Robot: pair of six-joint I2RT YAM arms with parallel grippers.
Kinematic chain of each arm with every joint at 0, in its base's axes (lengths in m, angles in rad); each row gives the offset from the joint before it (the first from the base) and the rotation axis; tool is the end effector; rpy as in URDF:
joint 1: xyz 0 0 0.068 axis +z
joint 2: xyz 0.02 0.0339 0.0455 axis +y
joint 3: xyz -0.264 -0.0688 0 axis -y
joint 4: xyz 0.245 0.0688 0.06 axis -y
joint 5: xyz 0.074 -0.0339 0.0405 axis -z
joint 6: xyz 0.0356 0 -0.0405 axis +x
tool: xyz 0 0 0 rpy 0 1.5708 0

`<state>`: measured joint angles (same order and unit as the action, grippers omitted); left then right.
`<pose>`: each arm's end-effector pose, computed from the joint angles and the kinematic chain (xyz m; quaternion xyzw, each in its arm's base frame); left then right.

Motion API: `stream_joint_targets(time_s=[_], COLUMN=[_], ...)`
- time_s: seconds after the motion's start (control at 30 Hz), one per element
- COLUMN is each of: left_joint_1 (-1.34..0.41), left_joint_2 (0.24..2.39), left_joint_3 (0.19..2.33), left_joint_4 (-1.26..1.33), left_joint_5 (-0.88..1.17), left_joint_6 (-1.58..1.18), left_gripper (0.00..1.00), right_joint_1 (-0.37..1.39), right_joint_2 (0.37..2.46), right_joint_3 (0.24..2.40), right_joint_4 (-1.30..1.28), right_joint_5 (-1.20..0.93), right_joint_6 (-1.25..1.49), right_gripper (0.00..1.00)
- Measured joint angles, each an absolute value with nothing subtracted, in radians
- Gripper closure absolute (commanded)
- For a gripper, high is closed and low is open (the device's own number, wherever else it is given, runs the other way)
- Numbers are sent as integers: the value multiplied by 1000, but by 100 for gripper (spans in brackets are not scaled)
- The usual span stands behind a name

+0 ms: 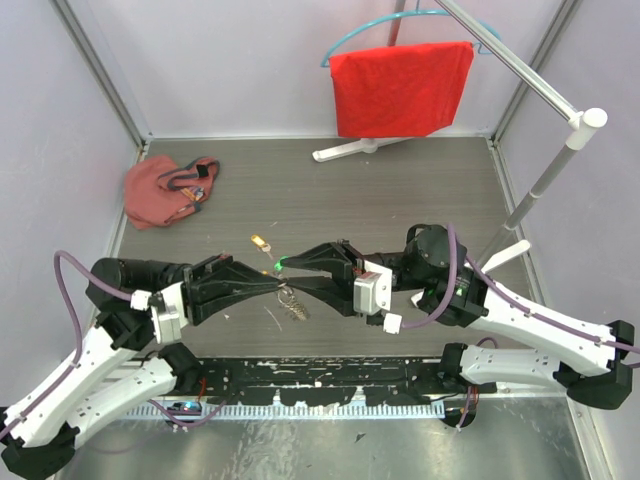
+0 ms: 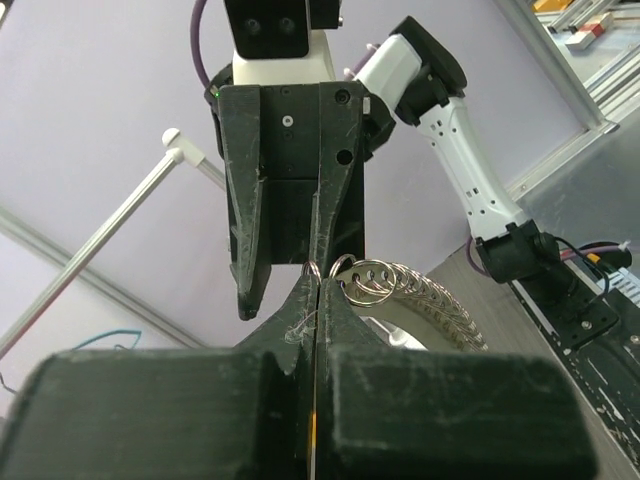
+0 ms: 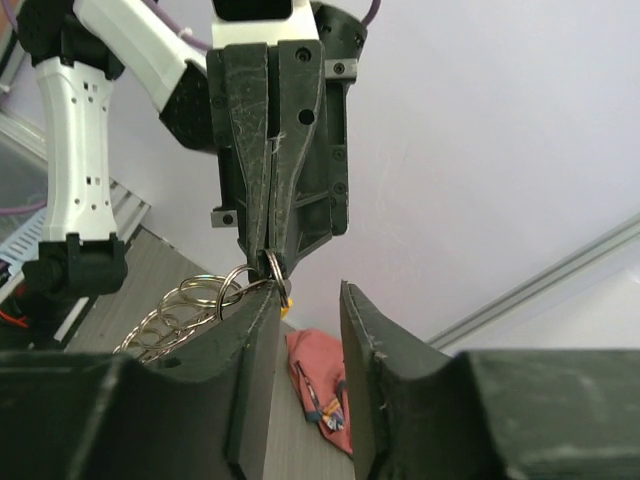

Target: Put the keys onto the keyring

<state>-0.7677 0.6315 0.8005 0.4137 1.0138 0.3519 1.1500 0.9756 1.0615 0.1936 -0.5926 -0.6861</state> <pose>0.0624 -0.1022 0.4208 0.5823 0.1243 -0.3841 0.7056 0.0678 0.2002 0.4415 -0.5988 0.1643 0.3466 0.7031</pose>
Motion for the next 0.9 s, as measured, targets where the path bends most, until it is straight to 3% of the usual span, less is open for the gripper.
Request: stream_joint_targets(time_s=[0.5,0.9], left_joint_1=[-768,-768], left_joint_2=[631,710], left_joint_3=[907,1003], left_joint_4=[1,-262], left_joint_5=[966,883], left_joint_6=[531,539], left_gripper=[100,100], right_joint_1=[1153,1153], right_joint_2=[958,957], right_joint_3=[1206,1253], right_joint_4=[-282,-413], right_joint_5=[-477,-350], right_joint_6=[-858,-854], right_gripper=[61,62])
